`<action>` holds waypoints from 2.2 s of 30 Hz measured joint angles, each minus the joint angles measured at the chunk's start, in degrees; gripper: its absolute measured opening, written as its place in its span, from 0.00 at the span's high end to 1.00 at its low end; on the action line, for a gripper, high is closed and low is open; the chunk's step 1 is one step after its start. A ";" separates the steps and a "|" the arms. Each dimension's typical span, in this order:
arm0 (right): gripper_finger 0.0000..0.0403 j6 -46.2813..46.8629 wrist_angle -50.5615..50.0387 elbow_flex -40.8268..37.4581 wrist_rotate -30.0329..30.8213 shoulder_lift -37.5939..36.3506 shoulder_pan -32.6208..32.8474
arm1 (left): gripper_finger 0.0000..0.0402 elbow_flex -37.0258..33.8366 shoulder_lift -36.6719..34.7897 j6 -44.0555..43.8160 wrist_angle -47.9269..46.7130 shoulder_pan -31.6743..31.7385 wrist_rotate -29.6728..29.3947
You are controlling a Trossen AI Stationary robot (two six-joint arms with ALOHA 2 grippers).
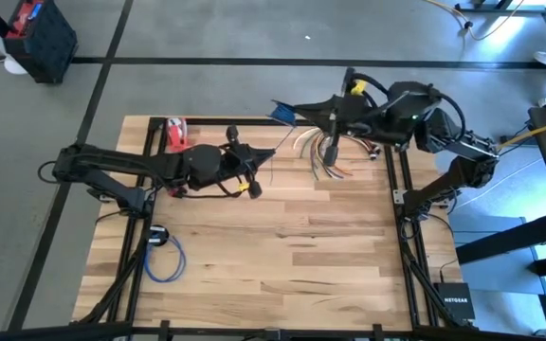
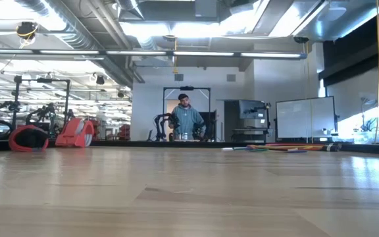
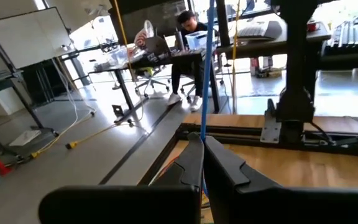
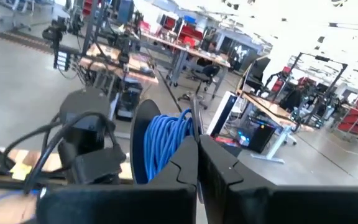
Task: Coil cords
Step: Coil the blue cable wire on the black spool
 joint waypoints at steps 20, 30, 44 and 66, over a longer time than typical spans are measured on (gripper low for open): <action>0.99 -0.36 -26.45 0.25 0.91 0.57 -0.10 | 1.00 -0.18 -10.13 -2.36 -4.62 3.83 -2.65; 0.99 -4.78 -27.30 0.09 9.61 7.47 -2.55 | 1.00 -0.09 -10.75 -1.98 -0.86 -1.11 -1.64; 0.99 -6.40 -11.91 0.00 6.78 13.01 -3.87 | 1.00 -0.02 -3.43 0.37 8.06 -2.70 -1.42; 0.99 1.56 -0.58 0.17 0.57 5.81 -1.19 | 1.00 -0.15 2.51 3.94 7.02 -1.52 -7.67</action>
